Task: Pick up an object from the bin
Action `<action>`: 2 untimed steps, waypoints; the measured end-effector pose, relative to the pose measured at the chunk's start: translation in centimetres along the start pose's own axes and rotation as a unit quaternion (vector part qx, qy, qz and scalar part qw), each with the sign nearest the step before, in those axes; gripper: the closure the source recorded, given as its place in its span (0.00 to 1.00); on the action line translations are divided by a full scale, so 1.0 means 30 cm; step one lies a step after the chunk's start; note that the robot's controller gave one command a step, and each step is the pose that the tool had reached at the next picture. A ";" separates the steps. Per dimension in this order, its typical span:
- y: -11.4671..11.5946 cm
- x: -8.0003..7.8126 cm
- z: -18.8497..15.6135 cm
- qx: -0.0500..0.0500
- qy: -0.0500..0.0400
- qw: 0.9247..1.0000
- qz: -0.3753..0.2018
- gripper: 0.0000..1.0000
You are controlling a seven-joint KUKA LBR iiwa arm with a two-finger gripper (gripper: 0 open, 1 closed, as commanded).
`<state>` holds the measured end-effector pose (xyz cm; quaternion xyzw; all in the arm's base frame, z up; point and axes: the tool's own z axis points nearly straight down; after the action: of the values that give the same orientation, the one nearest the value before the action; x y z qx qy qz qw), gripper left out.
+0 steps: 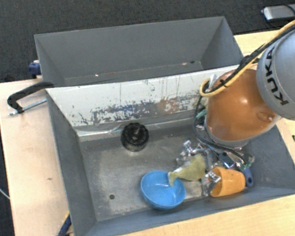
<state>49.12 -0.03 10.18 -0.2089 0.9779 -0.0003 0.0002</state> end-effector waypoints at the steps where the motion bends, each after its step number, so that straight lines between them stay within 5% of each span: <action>1: -0.032 -0.040 0.004 0.000 -0.003 0.994 0.109 0.00; 2: -0.059 -0.031 0.100 -0.001 -0.002 0.980 0.199 0.00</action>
Offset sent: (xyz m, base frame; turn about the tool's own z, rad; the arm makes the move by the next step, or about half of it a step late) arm 0.0138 -0.0047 -0.0018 0.2184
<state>50.68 -1.27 7.18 -0.0102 0.9999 0.0012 0.0020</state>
